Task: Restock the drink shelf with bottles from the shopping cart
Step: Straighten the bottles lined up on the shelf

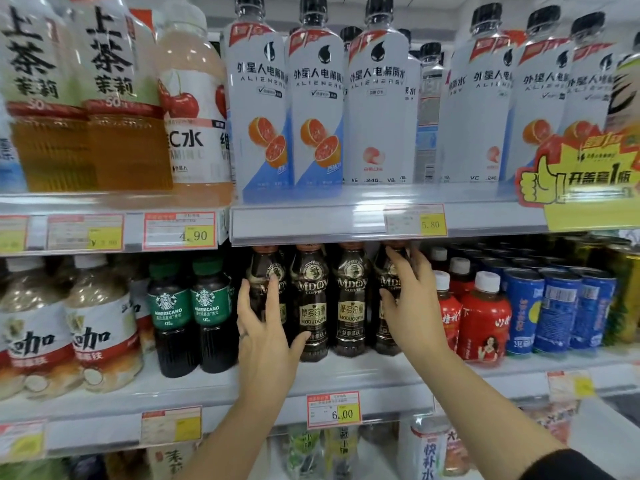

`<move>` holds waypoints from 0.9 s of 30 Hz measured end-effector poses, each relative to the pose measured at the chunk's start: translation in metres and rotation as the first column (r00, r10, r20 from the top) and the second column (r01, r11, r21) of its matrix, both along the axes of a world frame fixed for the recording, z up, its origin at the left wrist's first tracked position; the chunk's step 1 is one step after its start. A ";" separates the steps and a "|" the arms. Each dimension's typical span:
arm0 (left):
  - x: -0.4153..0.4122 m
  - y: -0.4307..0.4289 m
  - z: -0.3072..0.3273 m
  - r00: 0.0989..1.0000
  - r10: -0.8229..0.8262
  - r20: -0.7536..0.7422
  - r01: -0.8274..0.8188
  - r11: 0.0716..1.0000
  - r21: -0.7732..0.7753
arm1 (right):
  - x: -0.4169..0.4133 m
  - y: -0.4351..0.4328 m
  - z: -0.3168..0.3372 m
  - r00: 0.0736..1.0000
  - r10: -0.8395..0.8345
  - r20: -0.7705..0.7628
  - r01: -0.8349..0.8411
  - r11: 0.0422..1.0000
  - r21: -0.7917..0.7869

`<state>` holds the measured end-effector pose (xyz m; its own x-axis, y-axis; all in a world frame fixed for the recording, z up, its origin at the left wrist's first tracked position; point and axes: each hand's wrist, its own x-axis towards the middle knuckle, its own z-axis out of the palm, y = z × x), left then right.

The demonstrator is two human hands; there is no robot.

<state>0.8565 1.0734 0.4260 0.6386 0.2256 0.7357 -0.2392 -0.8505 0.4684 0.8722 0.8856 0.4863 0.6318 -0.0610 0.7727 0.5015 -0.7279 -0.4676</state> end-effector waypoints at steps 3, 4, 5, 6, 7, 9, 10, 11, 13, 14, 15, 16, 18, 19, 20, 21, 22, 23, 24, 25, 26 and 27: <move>-0.003 0.003 -0.001 0.999 -0.041 0.034 0.043 0.998 -0.045 | -0.018 0.021 -0.015 0.986 0.065 0.157 -0.062 0.998 -0.026; -0.004 0.005 -0.001 0.997 -0.059 0.049 0.063 0.995 -0.078 | -0.024 0.034 -0.020 0.984 0.149 0.101 -0.149 0.989 -0.015; -0.005 0.007 -0.001 0.996 -0.074 0.053 0.080 0.990 -0.120 | -0.028 0.047 -0.025 0.973 0.231 -0.004 -0.231 0.973 0.028; -0.007 0.009 -0.002 0.995 -0.085 0.044 0.092 0.980 -0.174 | -0.029 0.058 -0.031 0.953 0.280 -0.115 -0.271 0.959 0.083; -0.009 0.012 -0.001 0.995 -0.095 0.023 0.098 0.968 -0.232 | -0.027 0.066 -0.036 0.940 0.287 -0.186 -0.265 0.955 0.131; -0.009 0.017 0.000 0.992 -0.116 -0.047 0.096 0.945 -0.313 | -0.021 0.076 -0.045 0.940 0.252 -0.228 -0.209 0.958 0.196; -0.008 0.020 0.000 0.988 -0.126 -0.087 0.091 0.939 -0.333 | -0.019 0.080 -0.049 0.940 0.244 -0.239 -0.190 0.955 0.229; -0.007 0.022 0.001 0.984 -0.135 -0.117 0.088 0.936 -0.342 | -0.019 0.084 -0.053 0.935 0.244 -0.258 -0.177 0.950 0.258; -0.004 0.027 0.003 0.977 -0.151 -0.152 0.088 0.929 -0.360 | -0.018 0.091 -0.059 0.926 0.239 -0.292 -0.150 0.943 0.296; -0.003 0.028 0.004 0.974 -0.161 -0.162 0.090 0.921 -0.378 | -0.018 0.094 -0.061 0.929 0.227 -0.292 -0.134 0.942 0.307; -0.003 0.030 0.005 0.971 -0.173 -0.168 0.094 0.913 -0.397 | -0.016 0.096 -0.061 0.937 0.213 -0.276 -0.122 0.942 0.313; -0.003 0.031 0.006 0.967 -0.187 -0.174 0.100 0.904 -0.415 | -0.014 0.097 -0.062 0.947 0.193 -0.257 -0.106 0.943 0.316; -0.003 0.033 0.007 0.959 -0.216 -0.182 0.118 0.893 -0.435 | -0.013 0.099 -0.061 0.958 0.144 -0.250 -0.060 0.947 0.315; -0.004 0.033 0.008 0.955 -0.231 -0.186 0.130 0.889 -0.439 | -0.013 0.100 -0.060 0.959 0.121 -0.256 -0.038 0.951 0.308; -0.004 0.035 0.007 0.950 -0.249 -0.190 0.143 0.885 -0.443 | -0.013 0.102 -0.061 0.959 0.102 -0.263 -0.021 0.955 0.296; -0.005 0.036 0.008 0.944 -0.268 -0.195 0.159 0.882 -0.444 | -0.013 0.103 -0.061 0.959 0.084 -0.269 -0.005 0.959 0.284; -0.004 0.037 0.008 0.936 -0.287 -0.201 0.173 0.878 -0.446 | -0.014 0.105 -0.061 0.959 0.066 -0.274 0.013 0.961 0.275; -0.004 0.038 0.008 0.929 -0.304 -0.210 0.185 0.875 -0.447 | -0.014 0.106 -0.061 0.960 0.048 -0.276 0.030 0.962 0.270; -0.003 0.040 0.008 0.922 -0.319 -0.219 0.194 0.872 -0.450 | -0.015 0.107 -0.061 0.962 0.030 -0.273 0.046 0.962 0.269; -0.002 0.041 0.008 0.915 -0.333 -0.227 0.204 0.868 -0.452 | -0.015 0.108 -0.061 0.962 0.010 -0.274 0.066 0.962 0.266; -0.001 0.042 0.008 0.910 -0.344 -0.233 0.210 0.865 -0.457 | -0.015 0.109 -0.061 0.961 -0.011 -0.278 0.087 0.961 0.262; 0.000 0.042 0.009 0.906 -0.351 -0.238 0.213 0.862 -0.459 | -0.015 0.110 -0.061 0.958 -0.030 -0.285 0.108 0.960 0.259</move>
